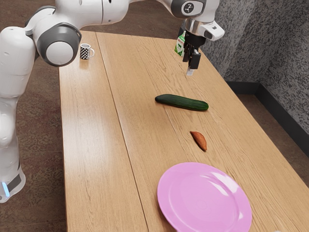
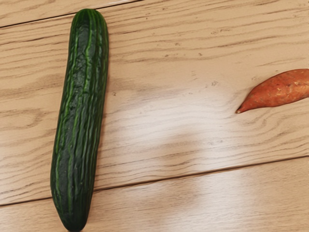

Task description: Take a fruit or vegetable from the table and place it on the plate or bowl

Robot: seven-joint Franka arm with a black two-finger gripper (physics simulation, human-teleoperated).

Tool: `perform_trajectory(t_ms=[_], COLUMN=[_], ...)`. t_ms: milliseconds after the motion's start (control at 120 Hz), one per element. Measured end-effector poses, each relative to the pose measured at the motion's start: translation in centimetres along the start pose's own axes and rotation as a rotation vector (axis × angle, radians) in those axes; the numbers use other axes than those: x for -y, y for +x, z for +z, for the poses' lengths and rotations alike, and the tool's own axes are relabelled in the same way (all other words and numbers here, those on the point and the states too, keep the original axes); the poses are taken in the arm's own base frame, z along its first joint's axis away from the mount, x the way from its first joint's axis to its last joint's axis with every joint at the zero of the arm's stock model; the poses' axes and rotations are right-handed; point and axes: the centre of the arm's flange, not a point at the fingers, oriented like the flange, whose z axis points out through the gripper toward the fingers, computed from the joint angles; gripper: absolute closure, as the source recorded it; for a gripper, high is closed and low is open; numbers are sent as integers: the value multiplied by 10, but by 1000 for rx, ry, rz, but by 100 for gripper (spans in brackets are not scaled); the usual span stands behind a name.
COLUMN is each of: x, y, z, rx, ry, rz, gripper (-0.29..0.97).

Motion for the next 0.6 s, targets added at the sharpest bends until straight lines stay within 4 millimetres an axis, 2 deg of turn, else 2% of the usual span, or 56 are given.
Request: perform_trajectory(t_ms=[133,275,408,492,600], x=[8,1,-3,4,2], y=[-3,0,6,5,9], z=[0,0,14,16,26], rx=[-1,-22,-19,-18,-7], ry=[-3,-78,-144,-156,-194], rz=[-18,-42,-64,-90,-106], gripper=[0,0,0,0,0])
